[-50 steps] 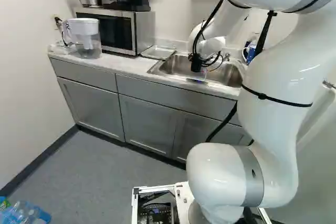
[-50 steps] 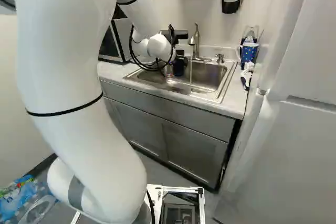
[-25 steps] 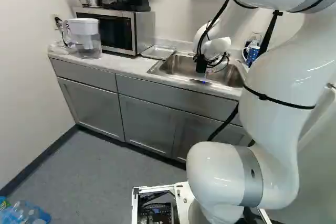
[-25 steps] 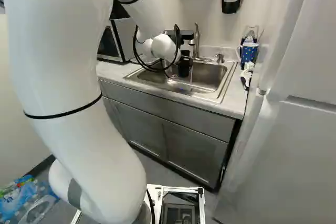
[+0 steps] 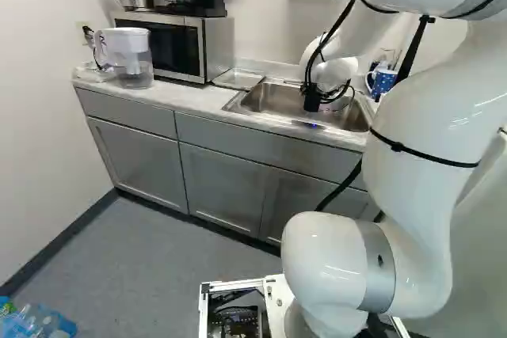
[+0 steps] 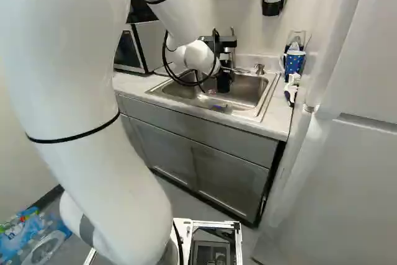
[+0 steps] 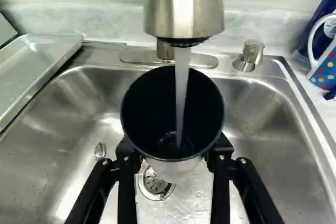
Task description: Rinse the cup and place it in the tray
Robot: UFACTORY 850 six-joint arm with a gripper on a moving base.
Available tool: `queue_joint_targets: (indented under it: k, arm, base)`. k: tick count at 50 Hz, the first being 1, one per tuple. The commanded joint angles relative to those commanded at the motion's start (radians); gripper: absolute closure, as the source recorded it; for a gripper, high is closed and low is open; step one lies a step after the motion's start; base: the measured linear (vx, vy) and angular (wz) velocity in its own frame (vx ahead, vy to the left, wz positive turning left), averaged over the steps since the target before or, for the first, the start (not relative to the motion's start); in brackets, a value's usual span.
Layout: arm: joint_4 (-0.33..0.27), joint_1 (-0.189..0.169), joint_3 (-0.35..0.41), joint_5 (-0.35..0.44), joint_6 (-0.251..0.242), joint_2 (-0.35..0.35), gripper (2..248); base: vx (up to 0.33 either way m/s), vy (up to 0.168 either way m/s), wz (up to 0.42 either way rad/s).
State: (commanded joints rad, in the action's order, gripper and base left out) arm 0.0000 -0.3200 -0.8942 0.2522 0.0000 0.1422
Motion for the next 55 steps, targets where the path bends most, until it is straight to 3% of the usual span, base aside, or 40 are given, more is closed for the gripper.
queue_joint_targets:
  k: [8, 55]
  arm:
    - [0.0, -0.013, -0.007, 0.0, 0.0, 0.006, 124]
    - [0.0, -0.013, -0.007, 0.0, 0.0, 0.006, 124]
  base:
    - [0.0, 0.0, 0.0]
    - [0.0, 0.0, 0.0]
